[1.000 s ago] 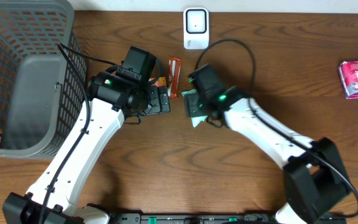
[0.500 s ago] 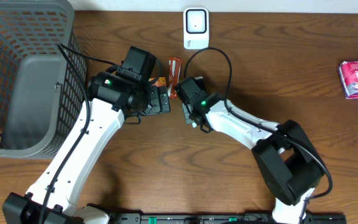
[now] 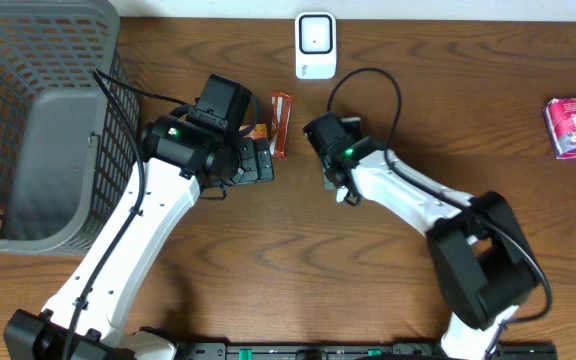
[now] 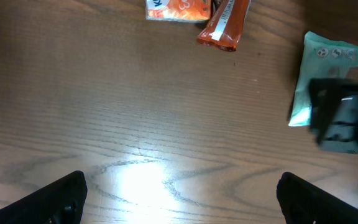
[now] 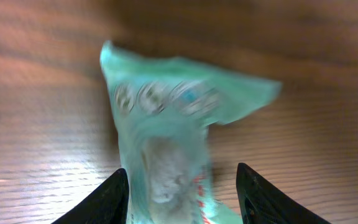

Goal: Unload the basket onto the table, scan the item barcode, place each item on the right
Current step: 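Raise the held green wrapper near the scanner, then swing the green wrapper up to the scanner face with the right gripper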

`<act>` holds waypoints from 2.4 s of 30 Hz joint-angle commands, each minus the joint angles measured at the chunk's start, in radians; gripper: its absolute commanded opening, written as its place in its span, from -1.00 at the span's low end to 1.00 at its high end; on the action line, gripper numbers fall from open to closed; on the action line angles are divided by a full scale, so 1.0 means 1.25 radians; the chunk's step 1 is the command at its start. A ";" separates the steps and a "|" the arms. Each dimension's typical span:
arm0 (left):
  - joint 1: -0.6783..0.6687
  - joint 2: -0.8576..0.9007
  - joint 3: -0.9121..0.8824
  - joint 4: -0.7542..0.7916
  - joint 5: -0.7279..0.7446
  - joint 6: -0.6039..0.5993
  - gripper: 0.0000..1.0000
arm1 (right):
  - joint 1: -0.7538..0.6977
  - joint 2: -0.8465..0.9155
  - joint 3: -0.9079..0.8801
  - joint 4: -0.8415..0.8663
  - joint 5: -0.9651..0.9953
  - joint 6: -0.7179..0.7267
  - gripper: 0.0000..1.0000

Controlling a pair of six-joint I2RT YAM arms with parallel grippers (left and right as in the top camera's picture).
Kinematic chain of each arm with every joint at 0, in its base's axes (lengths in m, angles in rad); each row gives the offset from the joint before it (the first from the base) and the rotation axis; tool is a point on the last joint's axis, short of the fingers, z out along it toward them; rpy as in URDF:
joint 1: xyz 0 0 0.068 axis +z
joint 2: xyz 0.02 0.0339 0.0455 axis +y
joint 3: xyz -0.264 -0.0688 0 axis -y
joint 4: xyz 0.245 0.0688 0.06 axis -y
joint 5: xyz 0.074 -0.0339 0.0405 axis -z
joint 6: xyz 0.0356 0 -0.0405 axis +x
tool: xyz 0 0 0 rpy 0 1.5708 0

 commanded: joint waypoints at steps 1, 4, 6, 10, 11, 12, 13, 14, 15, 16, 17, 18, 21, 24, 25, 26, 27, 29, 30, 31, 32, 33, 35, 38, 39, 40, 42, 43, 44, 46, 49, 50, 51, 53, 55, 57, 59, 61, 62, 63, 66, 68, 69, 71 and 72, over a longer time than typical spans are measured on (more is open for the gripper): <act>0.002 0.002 0.002 -0.005 -0.005 0.005 0.95 | 0.001 -0.073 0.028 0.011 -0.024 -0.027 0.05; 0.002 0.002 0.002 -0.005 -0.005 0.005 0.95 | 0.012 -0.077 0.027 0.026 -0.058 -0.086 0.08; 0.002 0.002 0.002 -0.005 -0.005 0.005 0.96 | 0.022 -0.066 0.022 0.023 -0.056 -0.089 0.08; 0.002 0.002 0.002 -0.005 -0.005 0.005 0.96 | 0.032 -0.031 0.018 0.024 -0.052 -0.103 0.08; 0.002 0.002 0.002 -0.005 -0.005 0.005 0.96 | 0.033 -0.021 0.018 0.024 -0.045 -0.110 0.11; 0.002 0.002 0.002 -0.005 -0.005 0.005 0.96 | 0.033 -0.010 0.018 0.023 -0.035 -0.110 0.12; 0.002 0.002 0.002 -0.005 -0.005 0.005 0.96 | 0.033 0.002 0.018 0.021 -0.024 -0.110 0.13; 0.002 0.002 0.002 -0.005 -0.005 0.005 0.95 | 0.033 0.013 0.018 0.020 -0.014 -0.110 0.13; 0.002 0.002 0.002 -0.005 -0.005 0.005 0.96 | 0.033 0.022 0.018 0.018 -0.006 -0.110 0.13; 0.002 0.002 0.002 -0.005 -0.005 0.005 0.96 | 0.033 0.032 0.018 0.017 0.004 -0.110 0.13; 0.002 0.002 0.002 -0.005 -0.005 0.005 0.96 | 0.032 0.043 0.018 0.017 0.012 -0.110 0.14; 0.002 0.002 0.002 -0.005 -0.005 0.005 0.96 | 0.032 0.049 0.018 0.016 0.014 -0.110 0.14; 0.002 0.002 0.002 -0.005 -0.005 0.005 0.96 | 0.032 0.073 0.018 0.013 0.010 -0.110 0.14; 0.002 0.002 0.002 -0.005 -0.005 0.005 0.96 | 0.032 0.088 0.018 0.009 0.010 -0.110 -0.14; 0.002 0.002 0.002 -0.005 -0.005 0.005 0.95 | 0.032 0.089 0.018 0.009 0.008 -0.109 -0.40; 0.002 0.002 0.002 -0.005 -0.005 0.005 0.96 | 0.032 0.090 0.018 0.008 0.007 -0.101 -0.58; 0.002 0.002 0.002 -0.005 -0.005 0.005 0.96 | 0.031 0.090 0.018 0.008 0.007 -0.090 -0.71; 0.002 0.002 0.002 -0.005 -0.005 0.005 0.96 | 0.028 0.084 0.020 0.008 -0.002 -0.067 -0.88; 0.002 0.002 0.002 -0.005 -0.005 0.005 0.96 | 0.023 0.079 0.024 0.005 -0.030 -0.064 -0.95; 0.002 0.002 0.002 -0.005 -0.005 0.005 0.96 | 0.017 0.073 0.030 0.000 -0.062 -0.065 -0.98; 0.002 0.002 0.002 -0.005 -0.005 0.005 0.96 | 0.005 0.063 0.040 -0.010 -0.108 -0.064 -0.98; 0.002 0.002 0.002 -0.005 -0.005 0.005 0.96 | -0.009 0.052 0.049 -0.020 -0.152 -0.064 -0.98; 0.002 0.002 0.002 -0.005 -0.005 0.005 0.96 | -0.047 0.027 0.071 -0.033 -0.269 -0.065 -0.98; 0.002 0.002 0.002 -0.005 -0.005 0.005 0.96 | -0.132 -0.008 0.103 -0.048 -0.547 -0.065 -0.98; 0.002 0.002 0.002 -0.005 -0.005 0.005 0.96 | -0.159 -0.014 0.106 -0.046 -0.637 -0.065 -0.98; 0.002 0.002 0.002 -0.005 -0.005 0.005 0.96 | -0.190 -0.020 0.106 -0.040 -0.743 -0.065 -0.98; 0.002 0.002 0.002 -0.005 -0.005 0.005 0.96 | -0.263 -0.020 0.106 -0.036 -0.982 -0.065 -0.98; 0.002 0.002 0.002 -0.005 -0.005 0.005 0.96 | -0.290 -0.016 0.103 -0.036 -1.068 -0.072 -0.98; 0.002 0.002 0.002 -0.005 -0.005 0.005 0.96 | -0.313 -0.016 0.099 -0.036 -1.146 -0.086 -0.98; 0.002 0.002 0.002 -0.005 -0.005 0.005 0.96 | -0.356 -0.013 0.092 -0.037 -1.301 -0.125 -0.98; 0.002 0.002 0.002 -0.005 -0.005 0.005 0.95 | -0.402 -0.013 0.078 -0.037 -1.452 -0.169 -0.98; 0.002 0.002 0.002 -0.005 -0.005 0.005 0.96 | -0.414 -0.013 0.075 -0.043 -1.481 -0.181 -0.98; 0.002 0.002 0.002 -0.005 -0.005 0.005 0.96 | -0.420 -0.013 0.074 -0.049 -1.487 -0.182 -0.98; 0.002 0.002 0.002 -0.005 -0.005 0.005 0.96 | -0.429 -0.013 0.073 -0.063 -1.493 -0.186 -0.98; 0.002 0.002 0.002 -0.005 -0.005 0.005 0.96 | -0.431 -0.013 0.073 -0.066 -1.520 -0.194 -0.98; 0.002 0.002 0.002 -0.005 -0.005 0.005 0.96 | -0.428 -0.013 0.073 -0.066 -1.544 -0.195 -0.98; 0.002 0.002 0.002 -0.005 -0.005 0.005 0.96 | -0.423 -0.013 0.073 -0.066 -1.548 -0.195 -0.98; 0.002 0.002 0.002 -0.005 -0.005 0.005 0.96 | -0.416 -0.013 0.073 -0.067 -1.548 -0.203 -0.98; 0.002 0.002 0.002 -0.005 -0.005 0.005 0.96 | -0.412 -0.013 0.073 -0.067 -1.548 -0.206 -0.98; 0.002 0.002 0.002 -0.005 -0.005 0.005 0.96 | -0.406 -0.013 0.073 -0.066 -1.548 -0.210 -0.98; 0.002 0.002 0.002 -0.005 -0.005 0.005 0.95 | -0.392 -0.013 0.073 -0.066 -1.548 -0.222 -0.98; 0.002 0.002 0.002 -0.005 -0.005 0.005 0.96 | -0.387 -0.013 0.073 -0.066 -1.548 -0.233 -0.98; 0.002 0.002 0.002 -0.005 -0.005 0.005 0.96 | -0.385 -0.013 0.073 -0.066 -1.548 -0.244 -0.98; 0.002 0.002 0.002 -0.005 -0.005 0.005 0.96 | -0.377 -0.013 0.073 -0.067 -1.549 -0.277 -0.98; 0.002 0.002 0.002 -0.005 -0.005 0.005 0.96 | -0.372 -0.013 0.073 -0.067 -1.548 -0.291 -0.98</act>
